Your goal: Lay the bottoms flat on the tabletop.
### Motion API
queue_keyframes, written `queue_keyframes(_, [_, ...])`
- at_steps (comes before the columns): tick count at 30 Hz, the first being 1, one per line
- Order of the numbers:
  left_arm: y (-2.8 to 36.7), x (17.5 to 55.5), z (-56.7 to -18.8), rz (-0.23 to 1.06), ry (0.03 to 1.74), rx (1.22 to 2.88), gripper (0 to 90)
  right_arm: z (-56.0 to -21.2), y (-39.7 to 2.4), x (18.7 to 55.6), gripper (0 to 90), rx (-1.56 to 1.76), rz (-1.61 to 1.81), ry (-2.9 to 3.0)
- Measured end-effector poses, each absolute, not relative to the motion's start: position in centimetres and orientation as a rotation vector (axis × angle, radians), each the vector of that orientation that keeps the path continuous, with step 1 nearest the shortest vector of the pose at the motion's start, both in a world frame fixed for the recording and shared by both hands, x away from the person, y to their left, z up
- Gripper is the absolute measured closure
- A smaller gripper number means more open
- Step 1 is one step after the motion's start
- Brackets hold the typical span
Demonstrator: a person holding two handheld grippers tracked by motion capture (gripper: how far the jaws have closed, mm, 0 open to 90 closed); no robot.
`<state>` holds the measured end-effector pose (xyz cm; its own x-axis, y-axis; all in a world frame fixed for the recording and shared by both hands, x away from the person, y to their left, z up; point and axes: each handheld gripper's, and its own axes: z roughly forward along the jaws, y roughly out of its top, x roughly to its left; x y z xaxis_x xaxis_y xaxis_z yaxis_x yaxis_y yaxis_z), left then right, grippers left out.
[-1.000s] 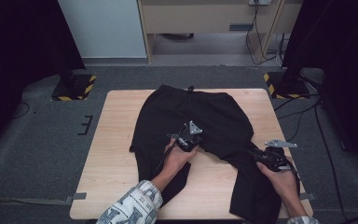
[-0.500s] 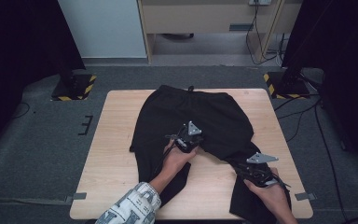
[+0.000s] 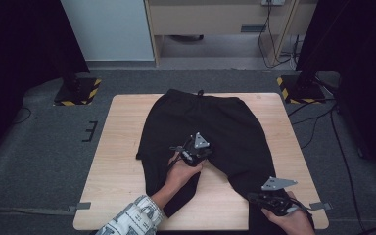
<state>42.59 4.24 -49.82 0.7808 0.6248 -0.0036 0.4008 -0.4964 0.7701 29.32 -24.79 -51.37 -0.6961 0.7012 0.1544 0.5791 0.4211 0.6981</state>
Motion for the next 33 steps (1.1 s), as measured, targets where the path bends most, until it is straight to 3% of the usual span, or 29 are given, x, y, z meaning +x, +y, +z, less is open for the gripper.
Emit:
queue_keyframes(2, [4.2,42.5,-49.8,0.354,0.754,2.16,86.0,-50.4,-25.9,29.4,69.6,1.163,1.168,2.418])
queue_keyframes(8, [4.1,41.9,-50.1,0.34,0.744,2.173,85.9,-49.8,-30.2,32.3,56.9,1.352,1.116,2.198])
queue_keyframes(19, [4.5,42.2,-50.5,0.334,0.759,2.176,86.1,-51.9,-30.7,36.8,58.0,1.495,0.922,2.176])
queue_keyframes(24, [4.5,42.3,-50.5,0.334,0.761,2.176,86.3,-52.1,-30.4,36.9,63.1,1.492,0.875,2.197])
queue_keyframes(26, [4.6,42.3,-50.4,0.336,0.763,2.174,86.4,-52.1,-30.3,36.8,76.2,1.479,0.867,2.21])
queue_keyframes(27, [4.6,42.4,-50.4,0.335,0.766,2.17,86.6,-52.1,-30.3,36.8,87.2,1.472,0.875,2.223])
queue_keyframes(28, [4.7,42.4,-50.3,0.336,0.765,2.169,86.8,-52.1,-30.4,36.8,89.7,1.47,0.894,2.238])
queue_keyframes(33, [4.9,42.4,-50.0,0.329,0.766,2.166,87.8,-50.8,-31.6,38.2,90.0,1.503,0.913,2.205])
